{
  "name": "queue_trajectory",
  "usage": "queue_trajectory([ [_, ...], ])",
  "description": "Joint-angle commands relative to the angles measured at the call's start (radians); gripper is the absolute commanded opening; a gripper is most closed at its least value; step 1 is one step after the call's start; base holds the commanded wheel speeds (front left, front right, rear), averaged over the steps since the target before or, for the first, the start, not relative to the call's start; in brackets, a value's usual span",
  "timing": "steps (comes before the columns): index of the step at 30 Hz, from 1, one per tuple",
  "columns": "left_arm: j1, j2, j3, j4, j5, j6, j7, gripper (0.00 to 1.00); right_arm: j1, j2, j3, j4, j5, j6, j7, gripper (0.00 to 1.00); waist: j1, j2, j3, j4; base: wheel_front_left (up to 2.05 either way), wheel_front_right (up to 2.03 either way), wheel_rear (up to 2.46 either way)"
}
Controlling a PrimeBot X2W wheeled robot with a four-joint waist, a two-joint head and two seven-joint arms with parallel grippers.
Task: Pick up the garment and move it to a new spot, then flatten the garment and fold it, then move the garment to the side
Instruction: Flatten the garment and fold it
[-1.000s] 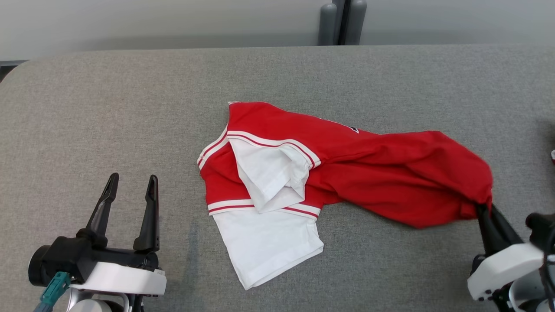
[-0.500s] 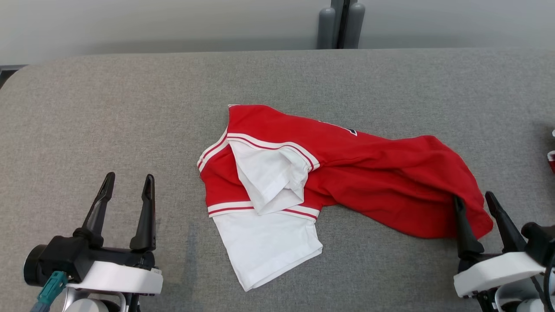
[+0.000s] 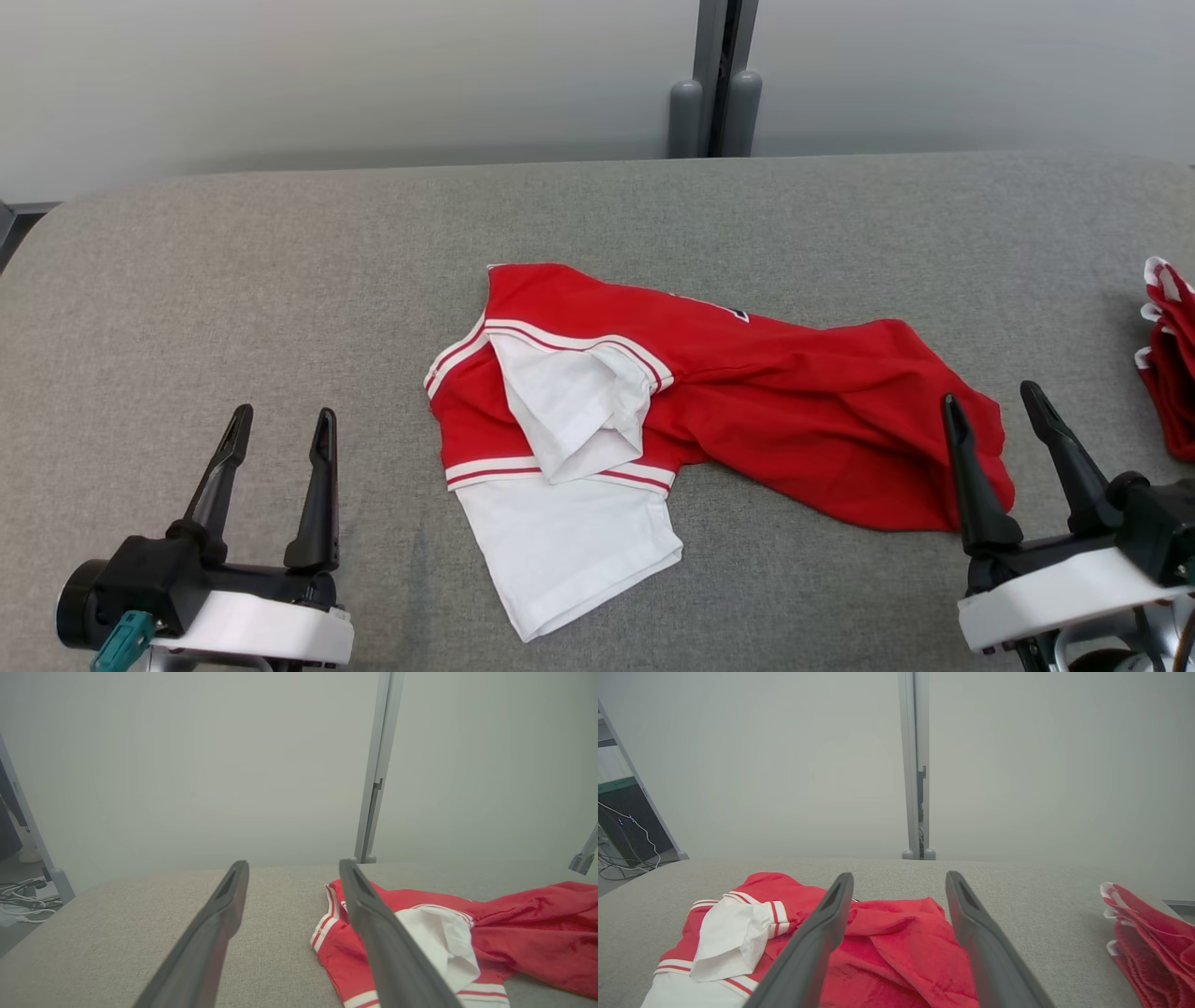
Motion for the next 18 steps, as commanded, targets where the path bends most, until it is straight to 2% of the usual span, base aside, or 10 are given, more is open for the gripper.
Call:
queue_trajectory([
  [1, 0.008, 0.007, -0.001, -0.006, 0.000, 0.005, 0.004, 1.00, 0.021, -0.003, -0.001, -0.019, -0.004, 0.000, 0.009, 1.00, 0.0000, 0.0000, -0.009, -0.005, 0.00, 0.00, 0.00],
  [18, 0.001, 0.006, -0.017, -0.028, -0.002, 0.024, 0.023, 1.00, 0.045, -0.002, -0.003, -0.047, 0.020, 0.000, 0.027, 1.00, 0.0000, 0.0000, -0.009, -0.011, 0.00, 0.00, 0.00],
])
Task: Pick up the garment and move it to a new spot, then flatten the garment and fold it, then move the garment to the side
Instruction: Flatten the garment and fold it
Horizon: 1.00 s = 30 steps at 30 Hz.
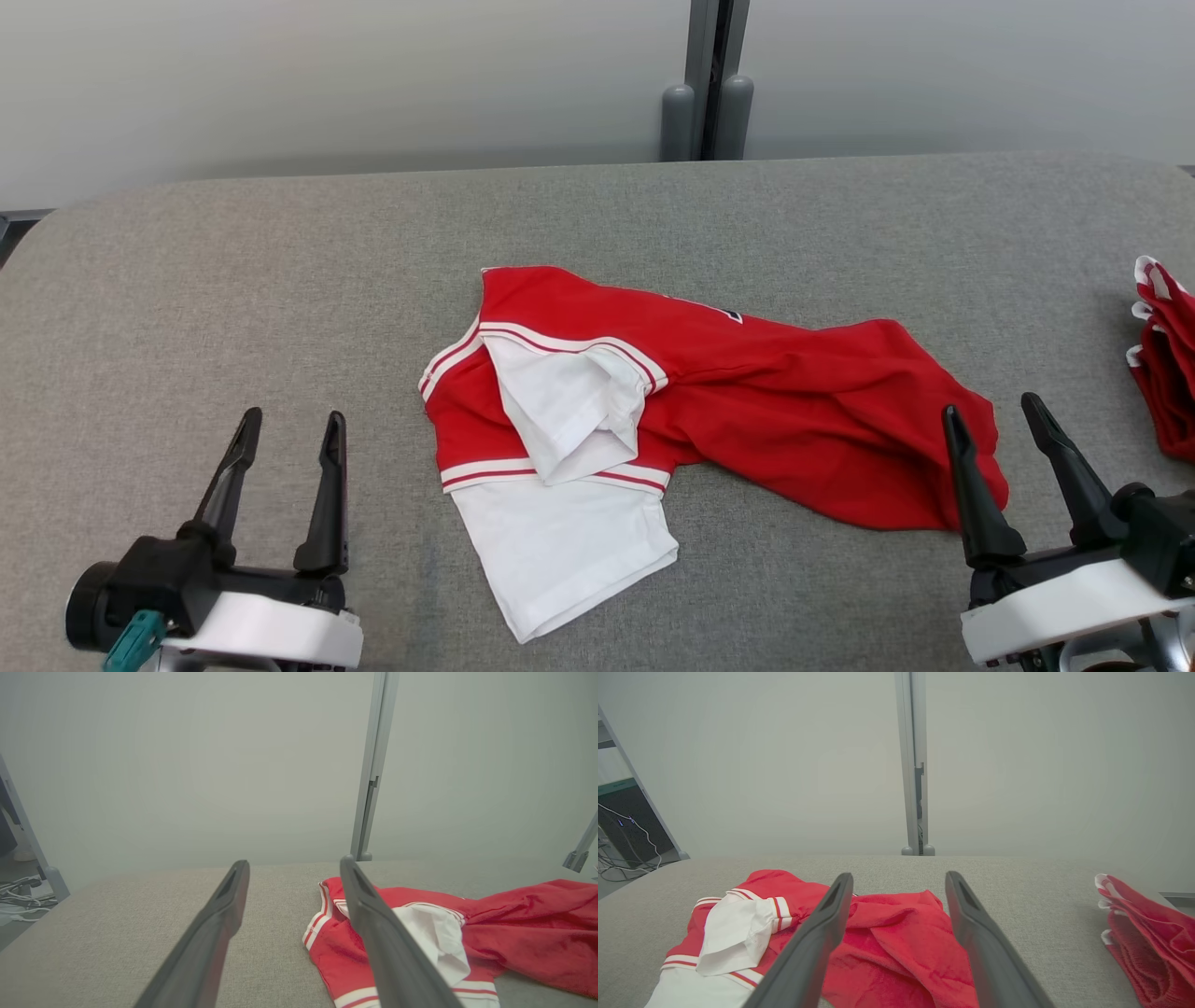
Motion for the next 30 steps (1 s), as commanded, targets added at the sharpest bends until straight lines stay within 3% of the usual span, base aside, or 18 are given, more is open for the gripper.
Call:
queue_trajectory([
  [1, -0.025, 0.004, -0.003, -0.002, 0.002, 0.004, 0.006, 1.00, 0.000, -0.003, -0.005, -0.003, 0.006, 0.000, 0.002, 1.00, 0.0000, -0.0001, 0.002, 0.000, 0.00, 0.00, 0.00],
  [10, -0.146, -0.054, -0.127, 0.050, -0.005, -0.060, 0.115, 1.00, -0.040, -0.003, -0.005, -0.027, -0.003, 0.000, 0.004, 1.00, 0.0000, -0.0001, 0.069, -0.034, 0.00, 0.00, 0.00],
  [19, -0.243, -0.104, -0.210, 0.241, -0.062, -0.145, 0.233, 1.00, -0.070, -0.003, 0.013, -0.009, 0.026, 0.000, -0.018, 1.00, 0.0000, -0.0001, 0.143, -0.109, 0.00, 0.00, 0.00],
  [24, -0.272, -0.091, -0.227, 0.330, -0.031, -0.130, 0.248, 1.00, -0.079, -0.003, 0.013, 0.009, 0.029, 0.000, -0.036, 1.00, 0.0000, -0.0001, 0.172, -0.136, 0.00, 0.00, 0.00],
  [27, -0.290, -0.072, -0.215, 0.371, -0.001, -0.094, 0.230, 1.00, -0.084, -0.003, 0.019, 0.015, 0.033, 0.000, -0.047, 1.00, 0.0000, -0.0001, 0.181, -0.146, 0.00, 0.00, 0.00],
  [28, -0.296, -0.069, -0.211, 0.380, 0.006, -0.084, 0.221, 0.95, -0.085, -0.003, 0.018, 0.017, 0.034, 0.000, -0.049, 1.00, 0.0000, -0.0001, 0.183, -0.148, 0.00, 0.00, 0.00],
  [29, -0.298, -0.065, -0.211, 0.389, 0.015, -0.073, 0.215, 0.48, -0.088, -0.003, 0.017, 0.019, 0.037, 0.000, -0.050, 1.00, 0.0000, -0.0001, 0.184, -0.149, 0.00, 0.00, 0.00],
  [30, -0.302, -0.059, -0.210, 0.395, 0.028, -0.062, 0.206, 0.15, -0.090, -0.003, 0.015, 0.020, 0.039, 0.000, -0.053, 1.00, 0.0000, -0.0001, 0.185, -0.149, 0.00, 0.00, 0.00],
])
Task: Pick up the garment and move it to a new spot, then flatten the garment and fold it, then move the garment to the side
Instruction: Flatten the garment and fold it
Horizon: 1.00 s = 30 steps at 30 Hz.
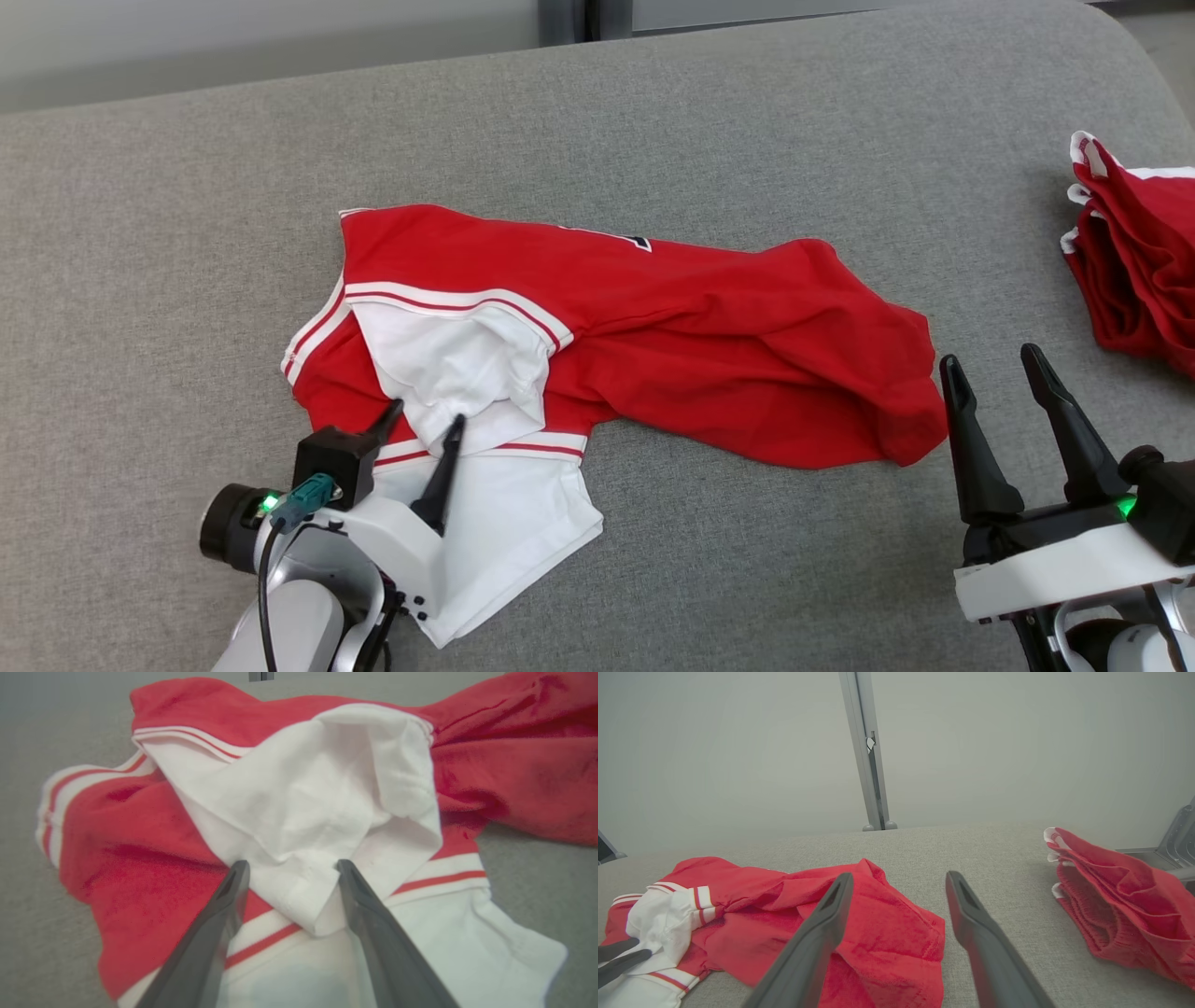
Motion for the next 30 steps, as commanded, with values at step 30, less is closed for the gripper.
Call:
queue_trajectory([
  [30, 0.354, 0.067, 0.120, -0.363, -0.103, 0.158, -0.071, 0.00, -0.002, -0.004, -0.059, 0.008, 0.018, 0.000, 0.033, 1.00, 0.0000, -0.0001, -0.035, 0.116, 0.00, 0.00, 0.00],
])
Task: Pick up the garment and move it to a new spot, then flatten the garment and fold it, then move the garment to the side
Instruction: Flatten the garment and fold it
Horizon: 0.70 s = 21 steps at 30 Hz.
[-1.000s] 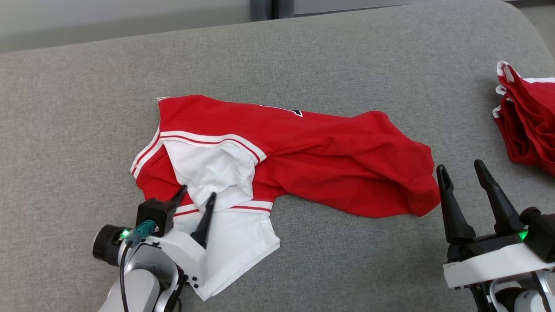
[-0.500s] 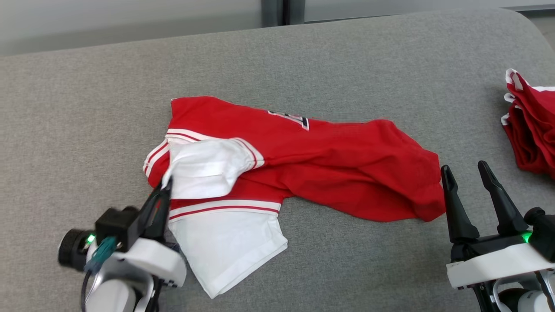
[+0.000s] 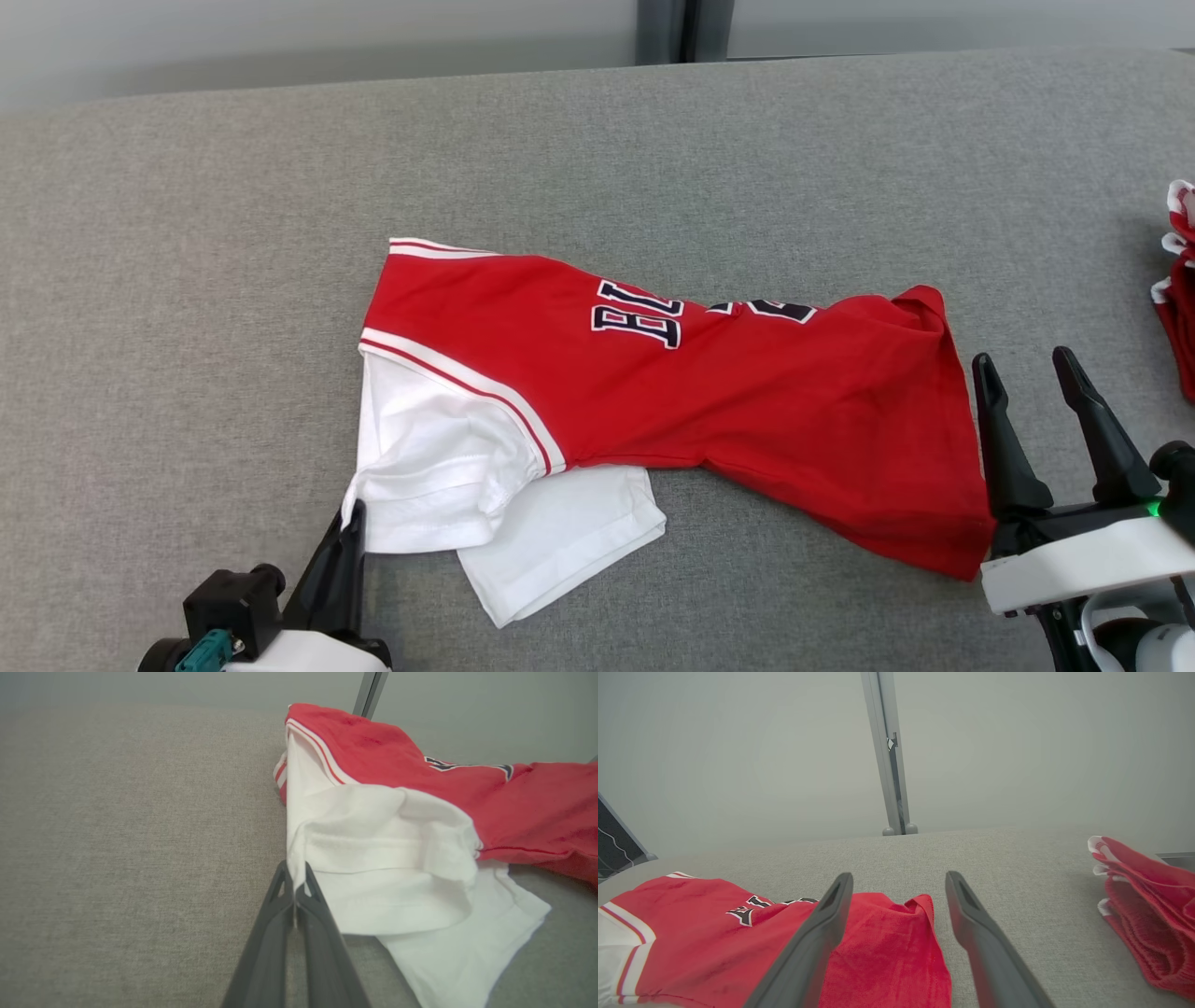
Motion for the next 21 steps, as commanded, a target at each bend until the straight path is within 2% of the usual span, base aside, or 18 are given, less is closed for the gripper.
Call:
queue_trajectory([
  [1, 0.005, -0.004, -0.002, 0.008, -0.010, -0.002, -0.002, 0.00, -0.008, -0.005, -0.010, -0.004, -0.006, 0.000, 0.006, 1.00, 0.0000, 0.0000, -0.002, 0.008, 0.00, 0.00, 0.00],
  [2, 0.006, -0.011, -0.007, 0.016, -0.013, -0.005, -0.001, 0.40, -0.011, -0.005, -0.013, -0.007, -0.009, 0.000, 0.008, 1.00, 0.0000, 0.0000, -0.003, 0.011, 0.00, 0.00, 0.00],
  [3, 0.004, -0.016, -0.010, 0.020, -0.015, -0.009, -0.007, 1.00, -0.013, -0.005, -0.014, -0.010, -0.012, 0.000, 0.012, 1.00, 0.0000, 0.0000, -0.005, 0.012, 0.00, 0.00, 0.00],
  [11, 0.000, -0.048, 0.012, -0.019, -0.041, -0.024, -0.105, 1.00, 0.000, -0.005, -0.032, -0.021, -0.029, 0.000, 0.024, 1.00, 0.0000, 0.0000, -0.050, 0.015, 0.00, 0.00, 0.00],
  [21, -0.054, -0.009, 0.054, -0.093, 0.023, -0.001, -0.147, 1.00, 0.040, -0.005, -0.039, -0.034, -0.026, 0.000, 0.038, 1.00, 0.0000, 0.0000, -0.101, 0.021, 0.00, 0.00, 0.00],
])
